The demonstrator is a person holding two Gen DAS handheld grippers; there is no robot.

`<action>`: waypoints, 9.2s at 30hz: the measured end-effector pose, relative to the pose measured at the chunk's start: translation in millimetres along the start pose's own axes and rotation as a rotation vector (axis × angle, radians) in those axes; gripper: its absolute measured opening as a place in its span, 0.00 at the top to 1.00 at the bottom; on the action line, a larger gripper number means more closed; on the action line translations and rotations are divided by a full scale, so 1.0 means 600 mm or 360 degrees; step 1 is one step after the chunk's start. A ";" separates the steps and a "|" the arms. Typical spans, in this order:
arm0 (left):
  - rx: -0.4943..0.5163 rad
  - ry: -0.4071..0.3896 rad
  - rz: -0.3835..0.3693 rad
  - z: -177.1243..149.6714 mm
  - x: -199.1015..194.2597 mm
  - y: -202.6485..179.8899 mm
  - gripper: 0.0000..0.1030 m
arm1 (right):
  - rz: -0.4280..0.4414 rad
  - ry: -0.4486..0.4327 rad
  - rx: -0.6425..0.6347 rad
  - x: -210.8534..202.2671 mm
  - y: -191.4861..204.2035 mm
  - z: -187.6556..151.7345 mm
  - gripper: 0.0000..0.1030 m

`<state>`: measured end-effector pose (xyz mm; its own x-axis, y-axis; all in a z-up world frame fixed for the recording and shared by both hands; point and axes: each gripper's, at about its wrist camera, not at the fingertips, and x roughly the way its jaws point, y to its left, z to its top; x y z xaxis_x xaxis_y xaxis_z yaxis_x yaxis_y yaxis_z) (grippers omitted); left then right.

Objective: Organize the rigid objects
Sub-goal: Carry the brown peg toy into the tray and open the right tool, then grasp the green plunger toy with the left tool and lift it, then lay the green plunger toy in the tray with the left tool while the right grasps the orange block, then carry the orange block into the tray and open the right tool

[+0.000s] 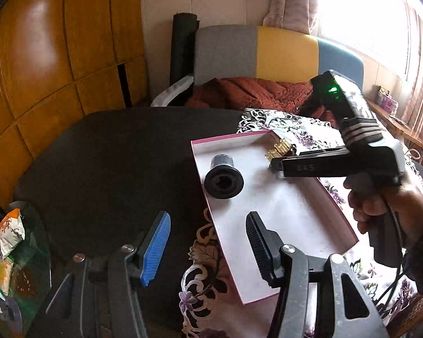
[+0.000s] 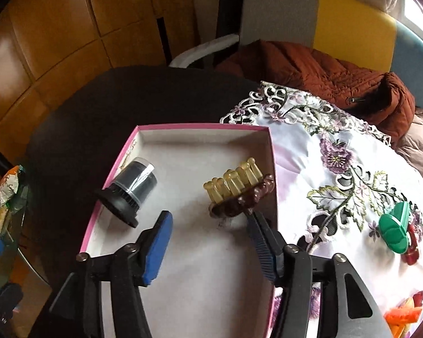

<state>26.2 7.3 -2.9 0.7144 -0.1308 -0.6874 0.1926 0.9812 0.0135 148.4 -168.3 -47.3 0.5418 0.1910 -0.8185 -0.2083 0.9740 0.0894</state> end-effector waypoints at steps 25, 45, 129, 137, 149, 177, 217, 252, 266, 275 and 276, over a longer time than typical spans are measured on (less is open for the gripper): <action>0.0138 0.0002 -0.0032 -0.001 -0.009 -0.051 0.45 | -0.0130 -0.0222 0.0172 -0.143 -0.122 -0.092 0.34; 0.0270 0.0128 -0.0192 0.011 0.022 -0.132 0.44 | -0.0568 -0.0334 0.0660 -0.212 -0.407 -0.181 0.26; 0.0309 0.0349 -0.0877 0.055 0.089 -0.268 0.71 | -0.0149 -0.0160 0.1004 -0.193 -0.447 -0.211 0.30; 0.0193 0.0333 -0.0873 0.041 0.077 -0.215 0.71 | -0.0393 0.0095 0.0707 -0.138 -0.403 -0.212 0.50; -0.0030 0.0284 -0.0691 0.025 0.066 -0.102 0.71 | -0.0023 0.0072 0.0514 -0.108 -0.340 -0.194 0.50; -0.0229 0.0583 -0.0414 0.034 0.196 -0.025 0.71 | -0.0066 0.0061 0.0474 -0.113 -0.328 -0.185 0.50; -0.0061 0.0201 -0.0094 0.014 0.073 -0.048 0.60 | -0.0125 0.0067 0.0387 -0.108 -0.318 -0.185 0.50; -0.0193 0.0170 -0.0144 0.001 0.057 0.009 0.60 | 0.0271 -0.0058 0.0001 -0.127 -0.081 -0.045 0.50; -0.0297 0.0216 -0.0118 -0.019 0.068 0.056 0.60 | 0.0135 0.0110 -0.0233 0.042 0.078 0.044 0.49; -0.0305 0.0219 -0.0121 -0.022 0.072 0.058 0.60 | 0.0143 0.0020 -0.0132 0.011 0.045 0.042 0.43; -0.0302 0.0218 -0.0122 -0.022 0.072 0.057 0.60 | 0.0142 0.0013 -0.0131 0.007 0.043 0.039 0.43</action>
<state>54.9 37.1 -41.9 0.6025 -0.1980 -0.7732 0.1038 0.9800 -0.1701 164.2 -139.8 -35.1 0.5115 0.2753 -0.8140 -0.3220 0.9397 0.1155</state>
